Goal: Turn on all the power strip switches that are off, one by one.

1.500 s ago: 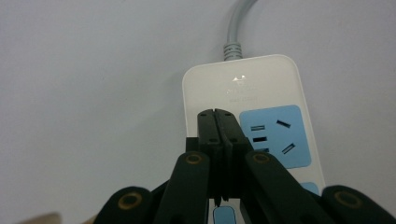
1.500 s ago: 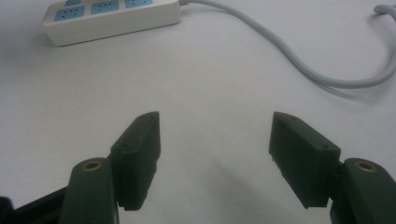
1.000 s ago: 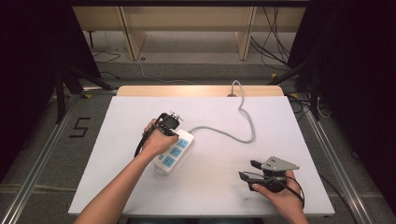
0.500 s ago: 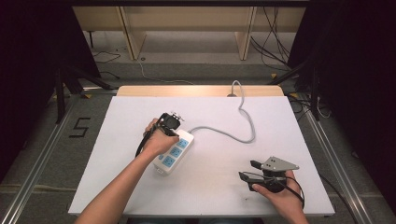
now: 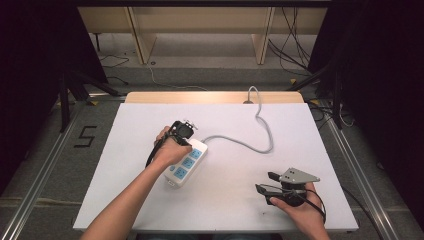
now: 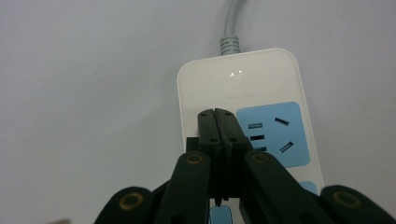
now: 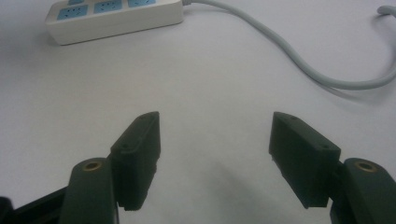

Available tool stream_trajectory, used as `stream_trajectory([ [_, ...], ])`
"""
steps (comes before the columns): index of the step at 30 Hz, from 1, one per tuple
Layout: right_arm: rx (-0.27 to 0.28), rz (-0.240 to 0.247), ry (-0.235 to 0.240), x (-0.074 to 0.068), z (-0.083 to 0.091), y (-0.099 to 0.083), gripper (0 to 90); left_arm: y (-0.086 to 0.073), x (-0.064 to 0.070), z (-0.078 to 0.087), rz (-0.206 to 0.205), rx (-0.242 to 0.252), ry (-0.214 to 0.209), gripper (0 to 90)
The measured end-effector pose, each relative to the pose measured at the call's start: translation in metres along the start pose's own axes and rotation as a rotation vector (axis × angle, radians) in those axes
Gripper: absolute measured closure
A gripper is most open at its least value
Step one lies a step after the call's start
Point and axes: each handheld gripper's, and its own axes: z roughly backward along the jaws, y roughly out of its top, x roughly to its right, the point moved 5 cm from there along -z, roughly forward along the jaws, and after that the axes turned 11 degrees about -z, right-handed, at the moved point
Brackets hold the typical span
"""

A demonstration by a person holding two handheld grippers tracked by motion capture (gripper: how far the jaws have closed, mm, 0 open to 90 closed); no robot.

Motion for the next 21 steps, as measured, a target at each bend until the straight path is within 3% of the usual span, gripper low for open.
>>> stream_trajectory([
  [12,-0.003,0.001,0.001,-0.0005,-0.0001,-0.0002,34.9,-0.0006,-0.0005,-0.0011,0.007,0.0,-0.001,89.9],
  [17,-0.005,0.002,0.001,-0.0004,0.0,-0.0003,34.9,-0.0003,0.0003,-0.0012,-0.019,-0.004,0.029,89.8],
  [21,-0.004,0.003,0.0,0.0002,-0.0002,-0.0001,34.9,-0.0004,-0.0008,-0.0011,-0.015,-0.001,0.02,89.8],
])
